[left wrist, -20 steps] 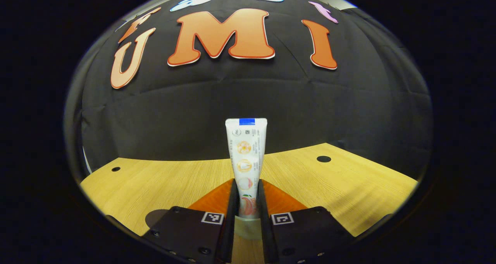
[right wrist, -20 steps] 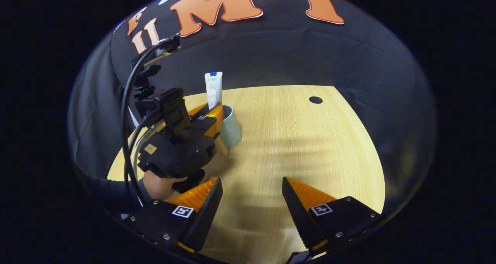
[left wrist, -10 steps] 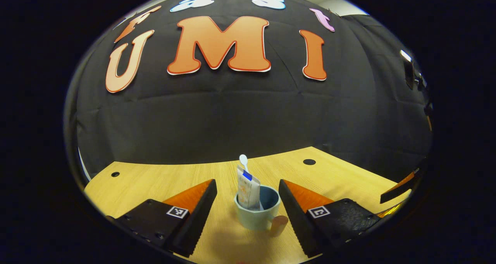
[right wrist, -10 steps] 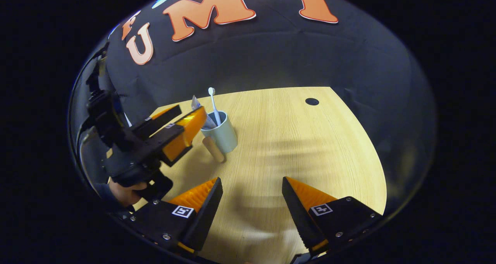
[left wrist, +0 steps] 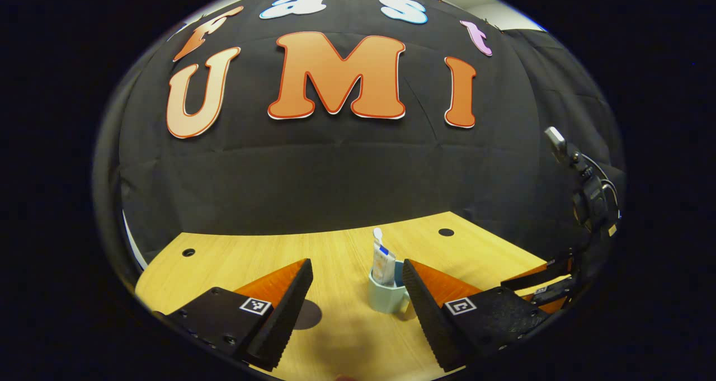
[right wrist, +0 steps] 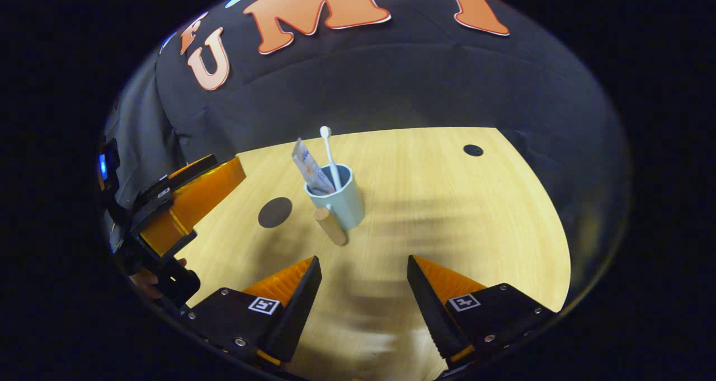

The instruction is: Put the toothbrush and toothpaste on the desktop into the cup, then pick up the cup and place it on the coaster on the desktop.

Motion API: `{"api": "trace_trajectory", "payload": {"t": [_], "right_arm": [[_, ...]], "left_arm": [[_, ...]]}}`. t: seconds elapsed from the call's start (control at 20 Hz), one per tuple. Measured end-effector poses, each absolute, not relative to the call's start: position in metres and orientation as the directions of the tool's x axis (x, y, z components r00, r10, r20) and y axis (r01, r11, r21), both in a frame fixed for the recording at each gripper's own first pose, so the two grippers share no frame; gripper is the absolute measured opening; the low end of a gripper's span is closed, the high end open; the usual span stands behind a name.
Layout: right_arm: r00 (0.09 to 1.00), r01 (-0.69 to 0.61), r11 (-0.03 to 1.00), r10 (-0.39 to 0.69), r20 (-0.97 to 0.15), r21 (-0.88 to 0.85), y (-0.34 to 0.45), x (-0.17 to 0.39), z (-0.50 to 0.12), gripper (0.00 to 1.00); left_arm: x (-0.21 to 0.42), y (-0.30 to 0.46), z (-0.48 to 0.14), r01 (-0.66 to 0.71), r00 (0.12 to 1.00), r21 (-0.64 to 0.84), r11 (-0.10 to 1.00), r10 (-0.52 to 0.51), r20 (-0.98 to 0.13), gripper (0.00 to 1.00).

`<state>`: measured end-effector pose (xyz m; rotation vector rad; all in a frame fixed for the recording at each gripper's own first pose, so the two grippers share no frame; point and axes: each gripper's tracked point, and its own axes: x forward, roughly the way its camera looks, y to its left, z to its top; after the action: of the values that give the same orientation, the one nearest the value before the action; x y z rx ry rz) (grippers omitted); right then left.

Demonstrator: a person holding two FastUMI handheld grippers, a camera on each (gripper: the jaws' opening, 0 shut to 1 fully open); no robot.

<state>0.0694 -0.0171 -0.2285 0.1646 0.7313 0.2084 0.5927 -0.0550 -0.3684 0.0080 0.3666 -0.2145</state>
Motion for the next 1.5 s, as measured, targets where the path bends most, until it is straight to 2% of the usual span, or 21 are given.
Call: {"api": "trace_trajectory", "payload": {"t": [0.4, 0.8, 0.9, 1.0, 1.05, 1.1, 1.15, 1.5], "right_arm": [[0.714, -0.139, 0.972, 0.231, -0.661, 0.189, 0.022, 0.133, -0.233, 0.93], [0.596, -0.106, 0.986, 0.164, -0.786, 0.126, 0.04, 0.163, -0.279, 0.87], [0.582, -0.102, 0.988, 0.153, -0.799, 0.114, 0.043, 0.167, -0.283, 0.82], [0.567, -0.098, 0.988, 0.155, -0.809, 0.121, 0.05, 0.167, -0.287, 0.71], [0.553, -0.096, 0.989, 0.148, -0.82, 0.113, 0.051, 0.164, -0.291, 0.59], [0.542, -0.094, 0.991, 0.127, -0.83, 0.09, 0.049, 0.162, -0.294, 0.53], [0.553, -0.108, 0.992, 0.114, -0.825, 0.064, 0.048, 0.161, -0.29, 0.29], [0.546, -0.104, 0.993, 0.103, -0.831, 0.055, 0.052, 0.161, -0.289, 0.16]], "left_arm": [[0.551, 0.014, -0.343, 0.113, 0.907, 0.012, 0.994, -0.098, -0.411, 0.96], [0.523, 0.051, -0.345, 0.045, 0.876, 0.023, 0.999, -0.029, -0.481, 0.96], [0.518, 0.06, -0.35, 0.029, 0.867, 0.022, 0.999, -0.014, -0.499, 0.96], [0.517, 0.063, -0.355, 0.018, 0.856, 0.02, 1.0, -0.005, -0.518, 0.96], [0.515, 0.065, -0.358, 0.014, 0.851, 0.018, 1.0, -0.002, -0.525, 0.96], [0.514, 0.067, -0.36, 0.012, 0.847, 0.012, 1.0, -0.004, -0.532, 0.96], [0.51, 0.068, -0.362, 0.01, 0.843, 0.007, 1.0, -0.005, -0.538, 0.96], [0.506, 0.072, -0.361, 0.009, 0.839, -0.002, 1.0, -0.009, -0.545, 0.96]]}}
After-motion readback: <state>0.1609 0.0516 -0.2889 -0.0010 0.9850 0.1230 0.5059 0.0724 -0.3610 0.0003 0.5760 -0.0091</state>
